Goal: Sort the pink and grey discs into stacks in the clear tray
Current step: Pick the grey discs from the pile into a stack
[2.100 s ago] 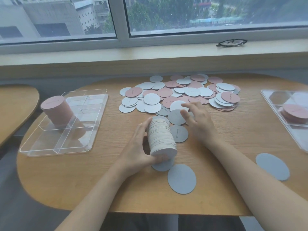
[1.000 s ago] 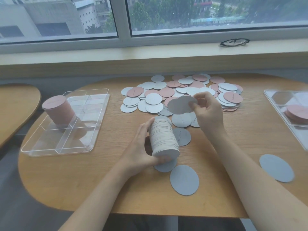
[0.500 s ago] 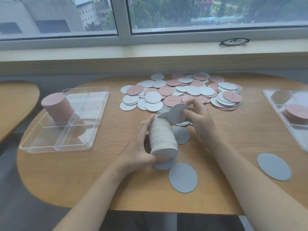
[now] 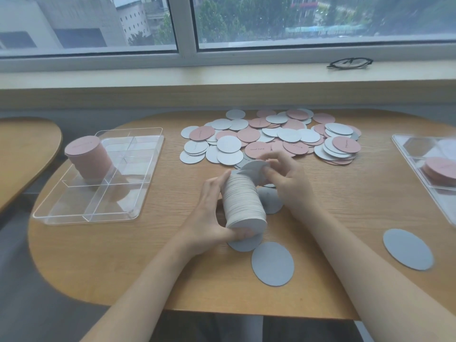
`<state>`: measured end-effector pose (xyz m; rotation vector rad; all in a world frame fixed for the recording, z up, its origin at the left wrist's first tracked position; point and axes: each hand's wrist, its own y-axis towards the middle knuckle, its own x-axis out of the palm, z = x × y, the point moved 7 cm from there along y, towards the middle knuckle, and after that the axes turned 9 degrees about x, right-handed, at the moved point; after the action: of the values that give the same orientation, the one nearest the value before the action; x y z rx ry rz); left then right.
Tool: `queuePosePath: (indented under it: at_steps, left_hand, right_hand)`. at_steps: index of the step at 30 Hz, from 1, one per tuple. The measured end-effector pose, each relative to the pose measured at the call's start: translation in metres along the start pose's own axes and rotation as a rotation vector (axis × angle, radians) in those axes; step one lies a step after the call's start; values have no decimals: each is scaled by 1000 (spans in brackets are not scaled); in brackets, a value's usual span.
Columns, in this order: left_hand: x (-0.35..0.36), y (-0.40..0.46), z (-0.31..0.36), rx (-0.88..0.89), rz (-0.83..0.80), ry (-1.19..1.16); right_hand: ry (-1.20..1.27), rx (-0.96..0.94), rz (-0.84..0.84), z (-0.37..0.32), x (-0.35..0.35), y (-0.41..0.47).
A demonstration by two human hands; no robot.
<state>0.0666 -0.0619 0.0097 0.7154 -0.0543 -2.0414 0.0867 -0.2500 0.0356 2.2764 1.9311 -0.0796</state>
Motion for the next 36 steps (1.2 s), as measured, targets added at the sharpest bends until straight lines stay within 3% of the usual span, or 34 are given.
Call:
queuePosePath:
  at_steps: [7, 12, 19, 22, 25, 29, 36]
  left_hand:
    - [1, 0, -5, -61, -21, 42]
    - [4, -2, -9, -115, -73, 133]
    - [-1, -5, -5, -136, 10, 106]
    - [3, -3, -2, -121, -37, 180]
    - [7, -6, -1, -153, -131, 281]
    - [5, -11, 3, -206, -268, 343]
    - [-7, -14, 5, -172, -267, 218]
  right_hand:
    - [-316, -36, -329, 6, 39, -17]
    - [-425, -66, -402, 5, 56, -26]
    - [-392, -35, -457, -3, 31, -36]
    - [-558, -71, -554, -1, 26, -54]
    - [-756, -142, -530, 3, 34, -58]
    - [-767, -199, -491, 4, 46, -60]
    - [-760, -192, -444, 4, 44, -58]
